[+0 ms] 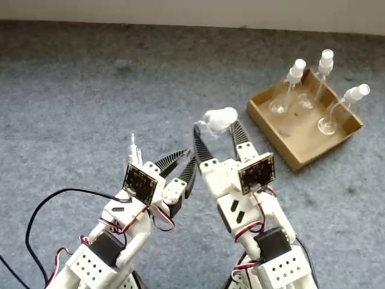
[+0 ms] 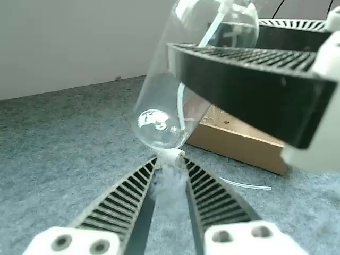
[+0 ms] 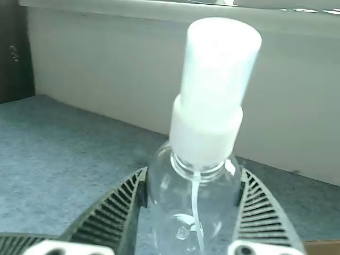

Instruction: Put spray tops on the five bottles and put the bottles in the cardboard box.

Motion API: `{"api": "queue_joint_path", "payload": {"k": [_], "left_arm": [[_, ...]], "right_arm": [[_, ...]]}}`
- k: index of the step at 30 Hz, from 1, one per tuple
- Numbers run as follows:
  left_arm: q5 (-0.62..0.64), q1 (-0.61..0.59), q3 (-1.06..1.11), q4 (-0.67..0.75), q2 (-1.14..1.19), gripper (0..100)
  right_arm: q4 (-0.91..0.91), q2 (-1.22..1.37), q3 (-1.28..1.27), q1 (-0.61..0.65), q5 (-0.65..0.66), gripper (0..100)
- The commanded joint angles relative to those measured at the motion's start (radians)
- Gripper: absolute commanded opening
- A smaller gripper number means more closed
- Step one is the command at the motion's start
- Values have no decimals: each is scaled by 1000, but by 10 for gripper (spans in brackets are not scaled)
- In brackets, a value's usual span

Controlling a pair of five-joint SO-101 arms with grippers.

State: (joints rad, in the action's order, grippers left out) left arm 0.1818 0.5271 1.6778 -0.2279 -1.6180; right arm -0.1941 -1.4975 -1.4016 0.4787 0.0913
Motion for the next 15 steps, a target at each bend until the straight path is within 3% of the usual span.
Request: {"api": "queue_joint_path", "payload": {"k": [1, 10, 15], "left_arm": [[9, -12, 25, 17, -15, 6], [8, -15, 25, 17, -15, 6], [8, -16, 25, 17, -15, 6]], "right_arm": [[-2, -12, 50, -160, 0, 177], [1, -12, 50, -573, 2, 177], [2, -2, 50, -699, 2, 177]]}}
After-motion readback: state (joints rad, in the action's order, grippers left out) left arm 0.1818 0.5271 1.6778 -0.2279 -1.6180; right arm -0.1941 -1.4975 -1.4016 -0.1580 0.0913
